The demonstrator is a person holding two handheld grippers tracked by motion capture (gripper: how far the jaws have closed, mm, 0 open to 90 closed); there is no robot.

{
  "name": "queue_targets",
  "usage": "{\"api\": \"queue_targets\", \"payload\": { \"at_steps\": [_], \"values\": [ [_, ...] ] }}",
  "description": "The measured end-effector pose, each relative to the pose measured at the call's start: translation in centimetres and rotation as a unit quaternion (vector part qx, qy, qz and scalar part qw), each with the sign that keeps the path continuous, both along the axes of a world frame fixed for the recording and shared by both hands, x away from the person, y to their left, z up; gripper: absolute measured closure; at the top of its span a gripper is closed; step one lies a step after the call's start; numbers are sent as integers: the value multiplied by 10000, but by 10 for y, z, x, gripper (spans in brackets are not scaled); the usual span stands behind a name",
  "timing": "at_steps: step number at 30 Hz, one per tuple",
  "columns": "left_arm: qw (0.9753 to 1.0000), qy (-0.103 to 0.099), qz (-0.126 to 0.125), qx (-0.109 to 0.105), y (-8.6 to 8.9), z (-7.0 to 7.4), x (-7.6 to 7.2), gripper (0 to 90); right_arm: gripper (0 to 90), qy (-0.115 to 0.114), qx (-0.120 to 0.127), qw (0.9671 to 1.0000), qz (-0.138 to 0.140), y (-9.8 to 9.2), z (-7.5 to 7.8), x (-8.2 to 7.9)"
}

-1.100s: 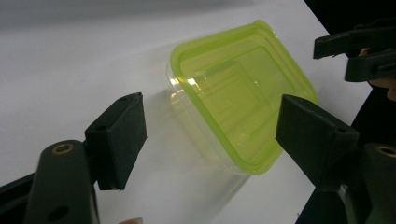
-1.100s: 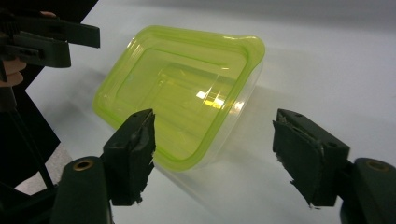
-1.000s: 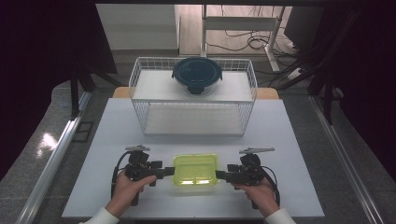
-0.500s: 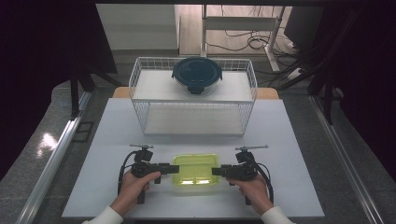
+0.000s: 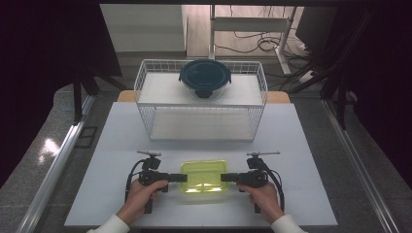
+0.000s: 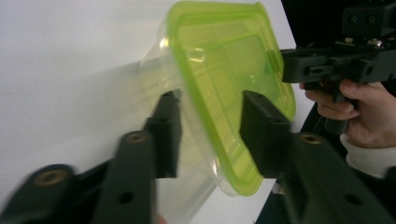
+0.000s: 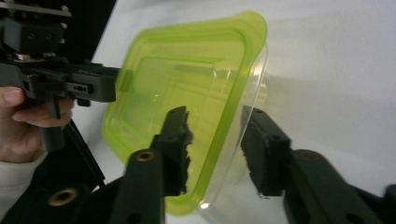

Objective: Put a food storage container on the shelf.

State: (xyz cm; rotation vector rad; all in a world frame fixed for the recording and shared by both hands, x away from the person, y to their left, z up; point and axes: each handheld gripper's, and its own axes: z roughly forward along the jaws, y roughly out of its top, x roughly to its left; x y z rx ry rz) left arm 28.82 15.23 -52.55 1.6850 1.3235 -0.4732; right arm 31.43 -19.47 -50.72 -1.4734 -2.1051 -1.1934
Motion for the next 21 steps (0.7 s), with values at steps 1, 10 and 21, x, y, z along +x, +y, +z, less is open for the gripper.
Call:
{"api": "queue_targets", "payload": {
  "at_steps": [1,10,21],
  "values": [
    [10000,26,-33,-23,-1,0,0,614,626,0,0,10000,0,0,0,0],
    [9999,-29,118,-56,4,5,-3,776,746,-42,-210,9998,-4,0,6,-6],
    [9991,-421,74,-9,2,17,-10,795,772,-417,-181,9989,76,-3,19,-12]
  ]
}}
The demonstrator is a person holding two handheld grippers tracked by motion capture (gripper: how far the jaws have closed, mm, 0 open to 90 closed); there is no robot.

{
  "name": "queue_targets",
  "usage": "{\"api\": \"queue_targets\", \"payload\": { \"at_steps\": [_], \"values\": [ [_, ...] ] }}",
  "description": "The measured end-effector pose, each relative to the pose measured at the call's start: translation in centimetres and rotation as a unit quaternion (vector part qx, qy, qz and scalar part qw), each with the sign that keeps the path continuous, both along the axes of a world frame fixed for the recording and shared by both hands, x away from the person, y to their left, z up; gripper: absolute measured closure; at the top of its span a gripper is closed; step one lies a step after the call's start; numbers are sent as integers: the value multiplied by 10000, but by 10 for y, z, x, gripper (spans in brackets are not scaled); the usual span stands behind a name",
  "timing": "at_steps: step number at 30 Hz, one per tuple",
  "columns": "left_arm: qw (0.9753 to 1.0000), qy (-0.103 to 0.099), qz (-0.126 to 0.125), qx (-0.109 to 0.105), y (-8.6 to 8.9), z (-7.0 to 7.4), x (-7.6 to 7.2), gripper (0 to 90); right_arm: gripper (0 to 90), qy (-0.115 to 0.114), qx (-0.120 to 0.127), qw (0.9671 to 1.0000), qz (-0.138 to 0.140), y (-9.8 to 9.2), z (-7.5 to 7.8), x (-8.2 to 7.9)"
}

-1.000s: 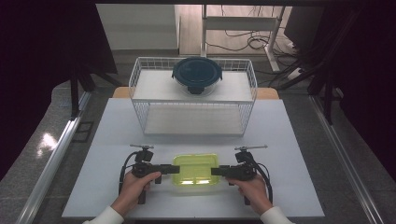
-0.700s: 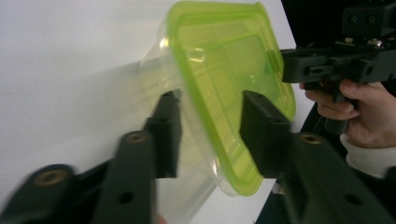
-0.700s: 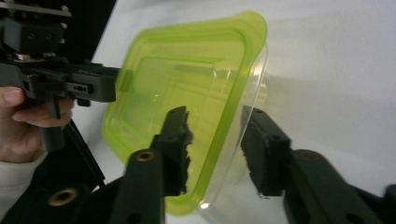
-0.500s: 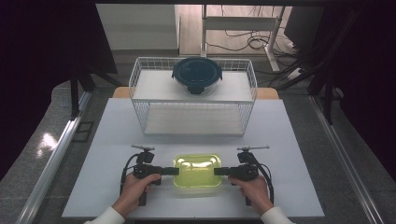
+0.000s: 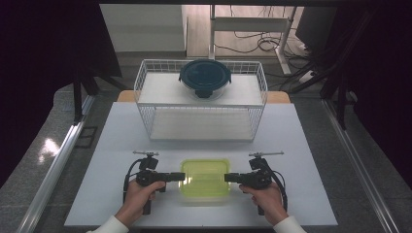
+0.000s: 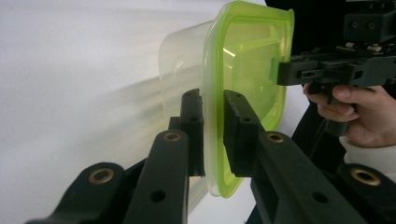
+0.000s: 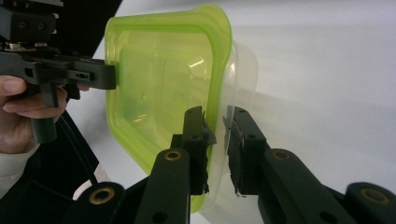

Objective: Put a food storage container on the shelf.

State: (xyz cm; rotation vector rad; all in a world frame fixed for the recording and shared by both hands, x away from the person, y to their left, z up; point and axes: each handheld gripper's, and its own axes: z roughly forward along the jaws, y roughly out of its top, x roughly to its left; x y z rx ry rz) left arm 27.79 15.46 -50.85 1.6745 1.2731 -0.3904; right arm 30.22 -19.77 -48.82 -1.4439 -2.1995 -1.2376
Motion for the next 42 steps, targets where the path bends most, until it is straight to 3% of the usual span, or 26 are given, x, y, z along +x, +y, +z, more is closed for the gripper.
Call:
{"api": "queue_targets", "payload": {
  "at_steps": [12,23,37,42],
  "values": [
    [9992,-406,10,14,1,22,-7,801,777,-360,189,9991,71,-2,21,-6],
    [9971,-756,30,36,4,41,-9,802,778,-743,93,9971,156,2,42,-7],
    [9958,-917,76,-18,9,57,-2,804,779,-954,159,9952,181,6,61,1],
    [9944,-1055,97,14,10,70,2,805,780,-1088,145,9938,172,8,72,5]
  ]
}}
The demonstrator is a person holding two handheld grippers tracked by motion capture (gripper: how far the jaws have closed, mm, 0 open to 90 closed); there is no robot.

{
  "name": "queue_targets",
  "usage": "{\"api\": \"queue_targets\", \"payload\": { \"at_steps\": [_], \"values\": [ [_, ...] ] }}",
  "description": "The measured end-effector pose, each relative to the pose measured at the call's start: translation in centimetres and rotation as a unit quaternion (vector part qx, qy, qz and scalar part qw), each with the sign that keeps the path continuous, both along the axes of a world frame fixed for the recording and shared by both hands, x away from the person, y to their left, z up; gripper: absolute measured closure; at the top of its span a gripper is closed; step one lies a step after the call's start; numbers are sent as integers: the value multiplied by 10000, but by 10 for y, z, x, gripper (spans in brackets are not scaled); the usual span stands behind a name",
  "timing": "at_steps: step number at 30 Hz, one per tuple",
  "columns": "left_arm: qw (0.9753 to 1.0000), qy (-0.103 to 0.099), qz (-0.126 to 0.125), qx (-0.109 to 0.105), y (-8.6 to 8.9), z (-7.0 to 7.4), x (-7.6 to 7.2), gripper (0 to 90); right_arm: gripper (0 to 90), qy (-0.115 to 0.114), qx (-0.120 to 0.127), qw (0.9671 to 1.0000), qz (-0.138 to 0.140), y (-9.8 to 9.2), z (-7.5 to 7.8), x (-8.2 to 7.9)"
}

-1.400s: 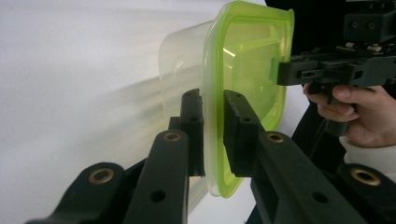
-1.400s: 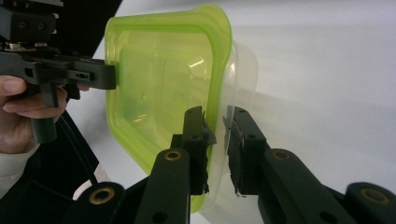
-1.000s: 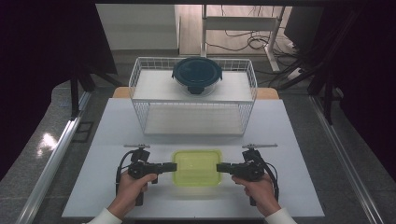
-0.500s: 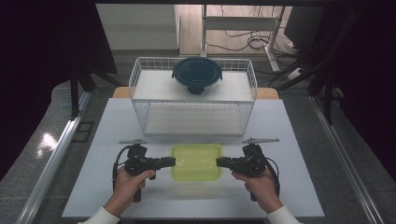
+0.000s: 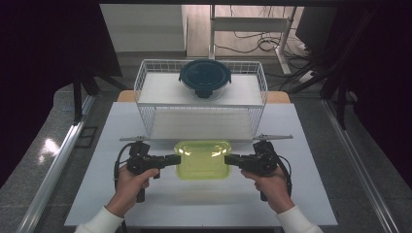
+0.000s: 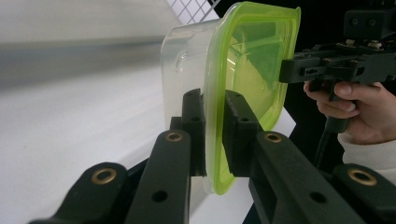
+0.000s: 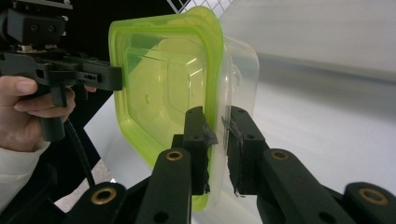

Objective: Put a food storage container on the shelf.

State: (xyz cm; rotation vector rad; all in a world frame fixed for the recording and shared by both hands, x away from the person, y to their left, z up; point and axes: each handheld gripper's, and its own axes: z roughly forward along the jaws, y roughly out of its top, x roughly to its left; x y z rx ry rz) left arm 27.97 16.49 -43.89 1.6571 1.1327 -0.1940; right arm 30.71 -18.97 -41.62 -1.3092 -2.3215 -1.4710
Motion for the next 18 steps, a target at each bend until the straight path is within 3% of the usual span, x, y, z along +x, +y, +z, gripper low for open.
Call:
{"api": "queue_targets", "payload": {
  "at_steps": [18],
  "values": [
    [9988,-486,37,-81,3,51,10,805,780,-505,83,9987,23,2,55,8]
  ]
}}
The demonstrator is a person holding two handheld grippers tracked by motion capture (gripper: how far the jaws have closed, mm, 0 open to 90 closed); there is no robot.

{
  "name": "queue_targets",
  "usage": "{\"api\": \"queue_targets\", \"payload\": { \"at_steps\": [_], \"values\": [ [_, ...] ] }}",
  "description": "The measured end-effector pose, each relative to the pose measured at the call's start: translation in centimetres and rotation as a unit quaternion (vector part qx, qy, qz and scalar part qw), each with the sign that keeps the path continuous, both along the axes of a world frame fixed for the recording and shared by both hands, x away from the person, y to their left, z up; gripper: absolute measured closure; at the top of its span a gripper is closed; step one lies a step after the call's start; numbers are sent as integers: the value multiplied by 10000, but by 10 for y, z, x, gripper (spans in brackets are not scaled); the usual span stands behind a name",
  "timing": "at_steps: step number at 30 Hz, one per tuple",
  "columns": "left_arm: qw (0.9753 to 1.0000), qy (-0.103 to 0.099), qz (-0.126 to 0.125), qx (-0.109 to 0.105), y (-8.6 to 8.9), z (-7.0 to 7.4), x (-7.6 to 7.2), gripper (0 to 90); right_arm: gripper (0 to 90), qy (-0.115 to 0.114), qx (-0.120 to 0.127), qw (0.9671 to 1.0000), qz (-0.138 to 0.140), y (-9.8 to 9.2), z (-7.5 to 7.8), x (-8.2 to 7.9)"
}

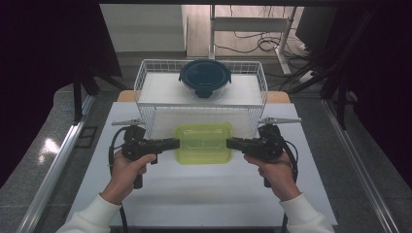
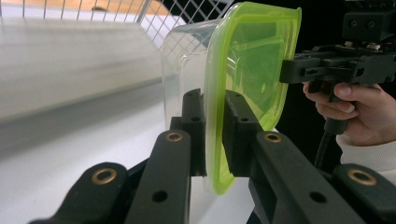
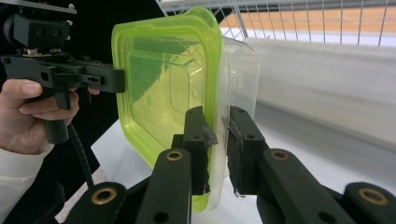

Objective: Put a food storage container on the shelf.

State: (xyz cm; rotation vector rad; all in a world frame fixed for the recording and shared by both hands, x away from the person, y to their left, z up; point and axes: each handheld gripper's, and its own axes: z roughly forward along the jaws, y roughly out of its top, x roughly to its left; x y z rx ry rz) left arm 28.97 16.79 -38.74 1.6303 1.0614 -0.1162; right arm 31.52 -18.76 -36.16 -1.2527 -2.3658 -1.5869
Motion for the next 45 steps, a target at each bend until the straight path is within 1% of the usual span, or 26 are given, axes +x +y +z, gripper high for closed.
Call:
{"api": "queue_targets", "payload": {
  "at_steps": [4,5,6,7,10,11,12,13,14,18,19,20,28,29,30,34,35,36,37,38,39,40,41,42,43,45],
  "values": [
    [9999,-109,-16,-29,2,15,3,806,780,-116,32,9999,14,1,15,3],
    [9999,-109,-16,-29,2,15,3,805,780,-159,22,9999,18,1,18,3],
    [9998,-187,-18,-9,2,23,5,805,780,-193,27,9998,16,1,22,4],
    [9998,-187,-18,-9,2,23,5,805,780,-228,43,9997,25,1,26,4],
    [9997,-258,-20,-14,4,36,7,805,779,-283,86,9996,21,2,34,6],
    [9997,-258,-20,-14,4,36,7,805,779,-283,86,9996,21,2,34,6],
    [9996,-272,-32,-12,5,41,9,805,779,-306,102,9995,33,2,40,7],
    [9996,-272,-32,-12,5,41,9,805,779,-306,102,9995,33,2,40,7],
    [9995,-302,-32,-19,5,46,11,805,779,-343,89,9994,51,3,45,9],
    [9994,-359,-9,-18,5,52,12,805,779,-382,91,9992,50,3,53,11],
    [9993,-377,-4,-22,5,54,14,805,779,-410,87,9991,57,3,55,12],
    [9992,-394,-7,-33,5,58,16,806,779,-434,94,9990,54,3,60,14],
    [9987,-515,-38,-24,1,79,29,805,779,-539,146,9984,7,-1,77,23],
    [9987,-515,-38,-24,1,79,29,806,779,-539,146,9984,7,-1,77,23],
    [9986,-527,-34,-31,1,84,31,805,779,-568,164,9983,3,-2,82,26],
    [9982,-594,-65,-12,2,97,39,805,779,-617,249,9978,12,-3,92,32],
    [9982,-594,-65,-12,2,97,39,805,779,-620,272,9977,2,-3,94,33],
    [9981,-618,-64,-8,1,101,44,805,779,-658,267,9975,-11,-3,97,35],
    [9981,-618,-64,-8,1,101,44,806,779,-658,267,9975,-11,-3,97,35],
    [9983,-585,-76,-33,1,105,50,806,780,-667,304,9973,-33,-3,100,39],
    [9983,-585,-76,-33,1,105,50,806,780,-667,304,9973,-33,-3,100,39],
    [9983,-567,-87,-41,1,110,57,806,779,-644,338,9973,-36,-4,104,44],
    [9983,-567,-87,-41,1,110,57,806,779,-644,338,9973,-36,-4,104,44],
    [9983,-564,-104,-59,1,114,63,806,779,-620,360,9974,-28,-5,107,49],
    [9983,-564,-104,-59,1,114,63,806,779,-620,360,9974,-28,-5,107,49],
    [9983,-560,-120,-56,1,117,68,805,779,-613,408,9973,-33,-6,110,56]
  ]
}}
